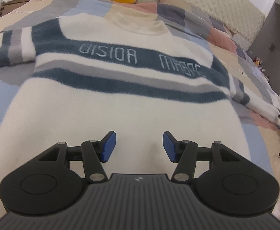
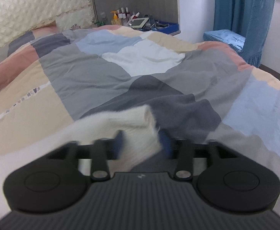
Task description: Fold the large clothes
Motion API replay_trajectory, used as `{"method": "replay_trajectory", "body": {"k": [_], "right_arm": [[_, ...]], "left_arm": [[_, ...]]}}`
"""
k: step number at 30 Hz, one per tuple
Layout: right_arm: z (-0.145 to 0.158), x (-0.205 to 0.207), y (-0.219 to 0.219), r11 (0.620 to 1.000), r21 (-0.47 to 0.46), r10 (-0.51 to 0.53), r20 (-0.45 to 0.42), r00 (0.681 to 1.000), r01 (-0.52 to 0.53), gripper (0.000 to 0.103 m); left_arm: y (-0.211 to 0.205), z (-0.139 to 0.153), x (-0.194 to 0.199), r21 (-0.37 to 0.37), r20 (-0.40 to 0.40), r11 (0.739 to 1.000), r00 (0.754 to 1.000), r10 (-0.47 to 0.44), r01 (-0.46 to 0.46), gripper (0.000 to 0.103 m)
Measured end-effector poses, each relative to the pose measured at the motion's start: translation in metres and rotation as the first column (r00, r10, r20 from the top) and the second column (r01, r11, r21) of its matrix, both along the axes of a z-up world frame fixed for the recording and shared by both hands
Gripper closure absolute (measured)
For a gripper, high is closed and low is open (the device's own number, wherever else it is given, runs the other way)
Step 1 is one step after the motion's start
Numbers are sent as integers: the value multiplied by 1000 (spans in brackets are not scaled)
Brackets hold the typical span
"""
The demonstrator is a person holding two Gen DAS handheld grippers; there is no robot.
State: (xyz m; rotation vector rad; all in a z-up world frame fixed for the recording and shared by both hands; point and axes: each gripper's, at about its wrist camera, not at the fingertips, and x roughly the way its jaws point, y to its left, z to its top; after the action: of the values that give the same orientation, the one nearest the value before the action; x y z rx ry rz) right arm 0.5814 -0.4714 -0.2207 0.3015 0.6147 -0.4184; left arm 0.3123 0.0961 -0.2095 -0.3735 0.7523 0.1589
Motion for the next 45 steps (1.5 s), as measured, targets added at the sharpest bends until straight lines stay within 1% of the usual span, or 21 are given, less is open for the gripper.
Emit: {"method": "replay_trajectory", "body": {"k": [1,2,5,7,12,15,16,18,21,23,26,30,33,38,40,43,45], "right_arm": [[2,-5,4,1000,3,3,5,1000,-3,33],[4,-9,7,1000,1,7,-2,1000,-7,32],[12,-27,27,999,-46,8,-15,1000,-9,32],[20,-42,44,997,-55,50,-7,999,-50,32],[45,-83,89,983,-85,163,13,987,-161,32],[63,-108,119,966,-109,236,-11,972,-236,32],[69,-117,127,962,-101,254,-9,967,-254,32],[83,-138,146,952,-77,296,-4,955,-295,32],[102,-170,177,933,-62,354,-1,935,-354,32],[115,-194,197,916,-53,399,18,917,-398,32],[133,-230,229,883,-61,467,36,883,-465,32],[146,-274,265,844,-40,537,47,842,-535,32],[145,-302,286,824,-7,566,60,822,-567,32],[120,-343,311,807,56,580,112,807,-588,32],[107,-357,317,808,85,573,120,811,-583,32],[85,-367,319,806,130,568,111,816,-578,32],[75,-369,318,819,145,542,119,832,-554,32]], "left_arm": [[-1,1,-1,2,3,1000,1000,-5,5,42],[-2,2,-2,6,8,1000,1000,-9,8,42],[-7,3,-5,24,19,1000,1000,-18,18,42],[-9,2,-8,19,22,999,999,-26,26,42],[-12,5,-20,-24,48,999,998,-30,31,42],[-16,10,-30,-21,76,999,996,-34,36,42],[-17,11,-34,-20,82,999,996,-37,38,42],[-17,13,-41,-31,91,998,995,-45,48,42],[-14,14,-50,-78,101,994,993,-63,71,42],[-12,16,-55,-88,112,993,992,-64,74,42],[-11,21,-65,-84,130,994,989,-64,75,42],[-7,25,-77,-106,149,991,987,-67,83,42],[-6,28,-86,-129,163,986,983,-85,106,42],[-8,29,-99,-144,180,979,977,-116,143,42],[-10,28,-102,-150,180,977,976,-127,154,42],[-13,27,-105,-151,177,974,974,-144,171,42],[-18,25,-104,-145,172,972,972,-158,183,42]]}}
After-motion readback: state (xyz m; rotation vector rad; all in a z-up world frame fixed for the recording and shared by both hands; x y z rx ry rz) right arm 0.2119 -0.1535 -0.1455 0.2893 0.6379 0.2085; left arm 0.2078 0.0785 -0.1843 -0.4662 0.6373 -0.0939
